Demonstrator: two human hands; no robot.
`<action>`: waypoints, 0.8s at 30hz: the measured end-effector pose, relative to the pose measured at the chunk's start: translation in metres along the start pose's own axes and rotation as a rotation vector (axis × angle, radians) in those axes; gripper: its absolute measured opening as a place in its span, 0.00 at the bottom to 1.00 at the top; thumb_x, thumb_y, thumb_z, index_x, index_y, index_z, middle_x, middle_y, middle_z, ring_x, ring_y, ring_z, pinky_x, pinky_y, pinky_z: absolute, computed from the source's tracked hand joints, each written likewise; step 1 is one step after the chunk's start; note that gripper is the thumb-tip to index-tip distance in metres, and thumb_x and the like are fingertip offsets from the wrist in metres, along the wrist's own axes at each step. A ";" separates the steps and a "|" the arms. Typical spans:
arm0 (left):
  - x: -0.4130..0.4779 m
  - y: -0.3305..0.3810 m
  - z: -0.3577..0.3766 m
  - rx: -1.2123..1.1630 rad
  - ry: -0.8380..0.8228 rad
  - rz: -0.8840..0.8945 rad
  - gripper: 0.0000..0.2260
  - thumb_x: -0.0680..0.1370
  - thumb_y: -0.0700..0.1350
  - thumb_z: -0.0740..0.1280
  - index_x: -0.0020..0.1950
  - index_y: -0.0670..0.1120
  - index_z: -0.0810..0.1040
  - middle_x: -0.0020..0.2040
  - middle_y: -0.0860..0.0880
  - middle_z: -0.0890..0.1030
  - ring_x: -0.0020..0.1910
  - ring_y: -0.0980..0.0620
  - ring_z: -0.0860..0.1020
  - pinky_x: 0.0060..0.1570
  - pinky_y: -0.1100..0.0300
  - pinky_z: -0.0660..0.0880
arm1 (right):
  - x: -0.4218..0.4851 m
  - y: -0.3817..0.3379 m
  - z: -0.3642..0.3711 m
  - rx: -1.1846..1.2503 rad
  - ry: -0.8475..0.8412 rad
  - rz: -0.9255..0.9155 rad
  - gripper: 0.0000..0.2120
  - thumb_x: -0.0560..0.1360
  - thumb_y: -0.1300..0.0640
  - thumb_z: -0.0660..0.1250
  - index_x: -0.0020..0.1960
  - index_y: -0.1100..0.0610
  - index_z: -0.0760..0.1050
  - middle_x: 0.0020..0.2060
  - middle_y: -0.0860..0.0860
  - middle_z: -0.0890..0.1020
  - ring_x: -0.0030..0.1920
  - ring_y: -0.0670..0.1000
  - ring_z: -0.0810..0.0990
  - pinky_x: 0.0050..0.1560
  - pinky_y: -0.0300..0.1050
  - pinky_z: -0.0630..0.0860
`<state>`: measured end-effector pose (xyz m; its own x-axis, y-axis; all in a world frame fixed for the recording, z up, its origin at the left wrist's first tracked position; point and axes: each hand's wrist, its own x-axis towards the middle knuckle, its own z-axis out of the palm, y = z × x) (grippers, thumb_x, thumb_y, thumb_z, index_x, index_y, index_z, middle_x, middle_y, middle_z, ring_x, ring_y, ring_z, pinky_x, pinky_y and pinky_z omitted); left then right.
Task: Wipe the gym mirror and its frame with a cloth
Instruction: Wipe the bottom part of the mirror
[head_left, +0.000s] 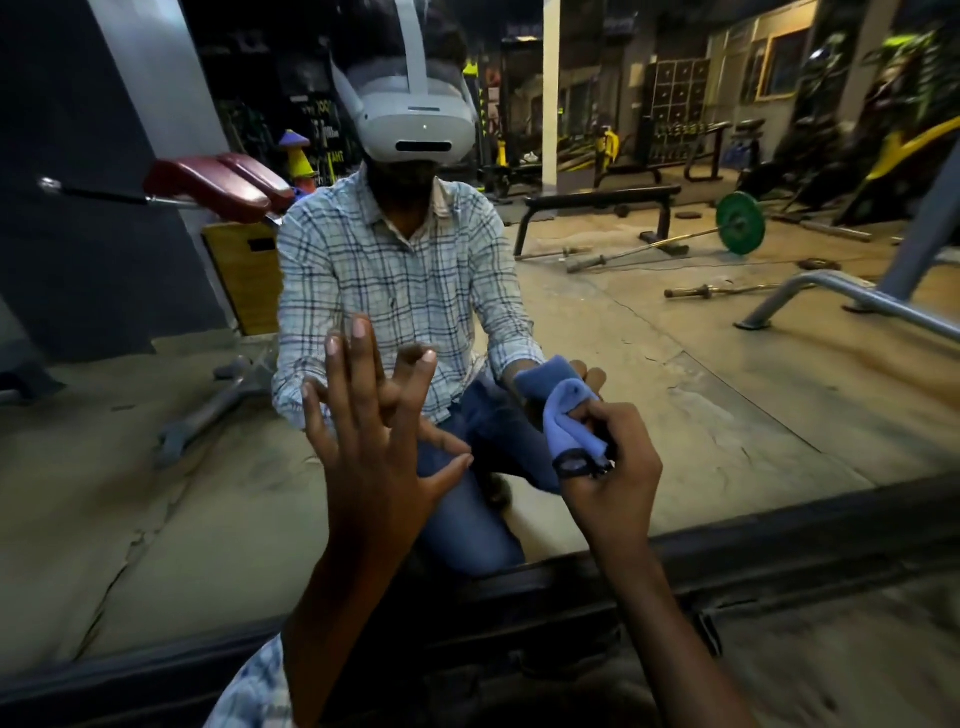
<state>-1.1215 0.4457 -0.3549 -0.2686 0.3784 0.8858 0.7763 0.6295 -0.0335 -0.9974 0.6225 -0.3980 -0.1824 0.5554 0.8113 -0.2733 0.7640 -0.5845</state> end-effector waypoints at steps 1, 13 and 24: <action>0.000 0.001 0.000 0.002 -0.003 -0.002 0.50 0.65 0.67 0.79 0.81 0.52 0.63 0.83 0.36 0.53 0.83 0.33 0.52 0.77 0.31 0.52 | 0.000 0.000 -0.001 -0.007 0.000 0.000 0.07 0.72 0.66 0.71 0.49 0.60 0.77 0.43 0.49 0.77 0.44 0.45 0.77 0.44 0.37 0.70; 0.001 0.014 -0.008 -0.019 -0.051 -0.071 0.52 0.64 0.61 0.83 0.82 0.52 0.61 0.84 0.37 0.47 0.83 0.34 0.47 0.78 0.32 0.49 | 0.027 -0.007 -0.022 0.000 -0.203 -0.034 0.09 0.71 0.59 0.71 0.51 0.57 0.78 0.44 0.45 0.80 0.44 0.46 0.79 0.42 0.48 0.76; 0.003 0.022 -0.011 -0.008 -0.084 -0.130 0.53 0.61 0.56 0.86 0.81 0.50 0.63 0.85 0.38 0.44 0.84 0.36 0.44 0.77 0.28 0.51 | 0.113 -0.018 -0.036 -0.134 -0.329 -0.406 0.22 0.64 0.66 0.75 0.57 0.56 0.81 0.54 0.52 0.81 0.52 0.54 0.80 0.47 0.46 0.76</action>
<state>-1.0989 0.4536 -0.3480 -0.4136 0.3503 0.8404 0.7364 0.6714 0.0826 -0.9789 0.6839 -0.2964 -0.3793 0.0905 0.9208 -0.2643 0.9431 -0.2016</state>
